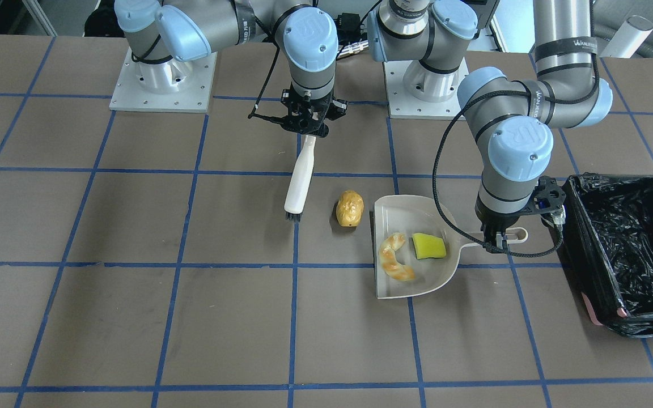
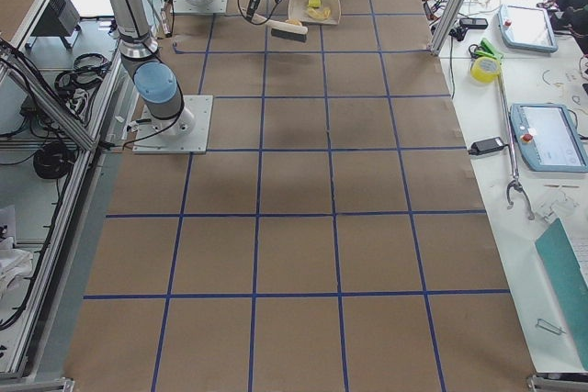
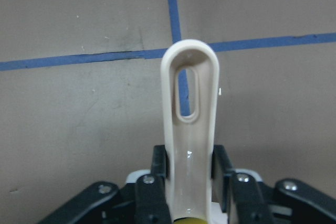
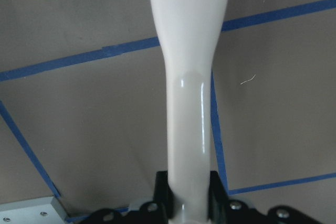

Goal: Sweep and dump trash into bin
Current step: 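Move brush behind potato with right gripper while left pulls dustpan nearer, then sweep the yellow potato into the dustpan with the right gripper's brush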

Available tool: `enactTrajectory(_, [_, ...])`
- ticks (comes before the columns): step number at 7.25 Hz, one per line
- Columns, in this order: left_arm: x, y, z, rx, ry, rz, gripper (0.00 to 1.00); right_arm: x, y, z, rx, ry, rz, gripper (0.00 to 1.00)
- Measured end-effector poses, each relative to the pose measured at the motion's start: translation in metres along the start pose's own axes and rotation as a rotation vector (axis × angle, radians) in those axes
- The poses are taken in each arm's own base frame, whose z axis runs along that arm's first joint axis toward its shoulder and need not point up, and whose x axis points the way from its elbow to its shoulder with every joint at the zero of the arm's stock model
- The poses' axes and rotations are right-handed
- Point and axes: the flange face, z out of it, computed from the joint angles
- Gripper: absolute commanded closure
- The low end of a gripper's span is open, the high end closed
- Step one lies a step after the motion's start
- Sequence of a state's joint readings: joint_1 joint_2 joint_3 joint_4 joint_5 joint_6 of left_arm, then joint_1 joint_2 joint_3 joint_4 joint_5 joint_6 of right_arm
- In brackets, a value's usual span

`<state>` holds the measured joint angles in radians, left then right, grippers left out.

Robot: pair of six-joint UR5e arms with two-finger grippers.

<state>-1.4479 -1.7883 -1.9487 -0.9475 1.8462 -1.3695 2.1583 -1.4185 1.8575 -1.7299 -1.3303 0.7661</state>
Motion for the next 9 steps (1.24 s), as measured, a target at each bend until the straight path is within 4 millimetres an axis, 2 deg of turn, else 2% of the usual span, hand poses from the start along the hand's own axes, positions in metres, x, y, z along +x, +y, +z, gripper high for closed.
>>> enactTrajectory(2, [-0.017, 0.006, 0.002, 0.014, 0.072, 0.015, 1.0, -0.004, 0.004, 0.005, -0.018, -0.009, 0.008, 0.91])
enactTrajectory(5, [-0.029, 0.014, 0.012, 0.025, 0.132, 0.034, 1.0, -0.019, 0.01, 0.017, -0.046, -0.026, -0.003, 0.91])
enactTrajectory(9, [-0.037, 0.018, 0.02, 0.022, 0.118, 0.035, 1.0, -0.048, -0.006, 0.043, -0.025, -0.057, -0.029, 0.91])
